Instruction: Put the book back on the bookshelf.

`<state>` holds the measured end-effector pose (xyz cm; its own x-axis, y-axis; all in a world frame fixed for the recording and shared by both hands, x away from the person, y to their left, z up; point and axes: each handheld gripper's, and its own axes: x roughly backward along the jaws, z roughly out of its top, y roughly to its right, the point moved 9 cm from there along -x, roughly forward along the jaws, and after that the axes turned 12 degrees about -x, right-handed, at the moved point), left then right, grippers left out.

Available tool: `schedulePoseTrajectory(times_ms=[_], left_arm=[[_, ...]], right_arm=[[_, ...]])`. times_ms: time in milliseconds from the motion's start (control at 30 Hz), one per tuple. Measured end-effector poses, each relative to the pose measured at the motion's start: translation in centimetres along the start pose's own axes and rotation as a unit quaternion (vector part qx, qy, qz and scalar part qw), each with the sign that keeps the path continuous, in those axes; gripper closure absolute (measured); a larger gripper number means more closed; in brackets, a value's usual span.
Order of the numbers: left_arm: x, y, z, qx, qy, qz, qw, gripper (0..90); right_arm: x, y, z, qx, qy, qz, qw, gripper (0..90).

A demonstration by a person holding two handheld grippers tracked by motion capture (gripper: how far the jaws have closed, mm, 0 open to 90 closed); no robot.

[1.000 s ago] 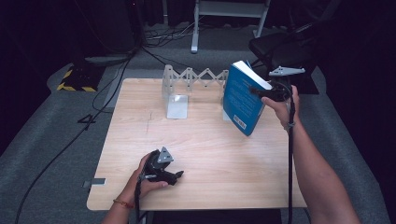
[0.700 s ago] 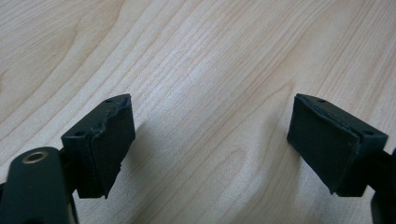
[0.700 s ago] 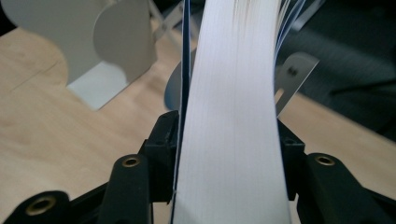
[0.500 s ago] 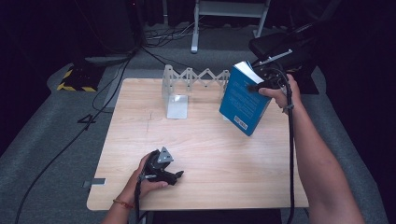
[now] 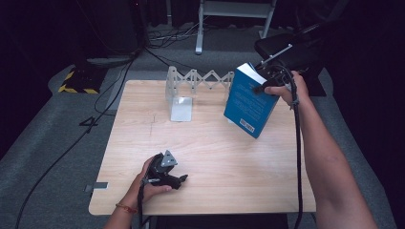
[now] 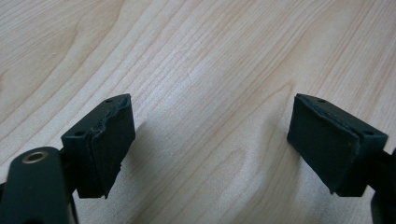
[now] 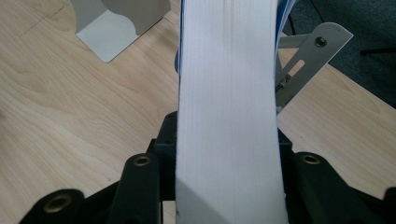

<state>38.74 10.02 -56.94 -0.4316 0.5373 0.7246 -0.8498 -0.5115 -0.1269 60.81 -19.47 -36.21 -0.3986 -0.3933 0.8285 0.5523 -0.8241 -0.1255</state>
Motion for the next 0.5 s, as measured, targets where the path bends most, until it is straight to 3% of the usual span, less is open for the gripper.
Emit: schedulePoseTrajectory(times_ms=[500], left_arm=[[0.1, 0.1, -0.1, 0.001, -0.002, 0.0, 1.0, 15.4]], right_arm=[[0.0, -0.3, 2.8, -0.023, 0.035, -0.028, 0.9987, 61.1]])
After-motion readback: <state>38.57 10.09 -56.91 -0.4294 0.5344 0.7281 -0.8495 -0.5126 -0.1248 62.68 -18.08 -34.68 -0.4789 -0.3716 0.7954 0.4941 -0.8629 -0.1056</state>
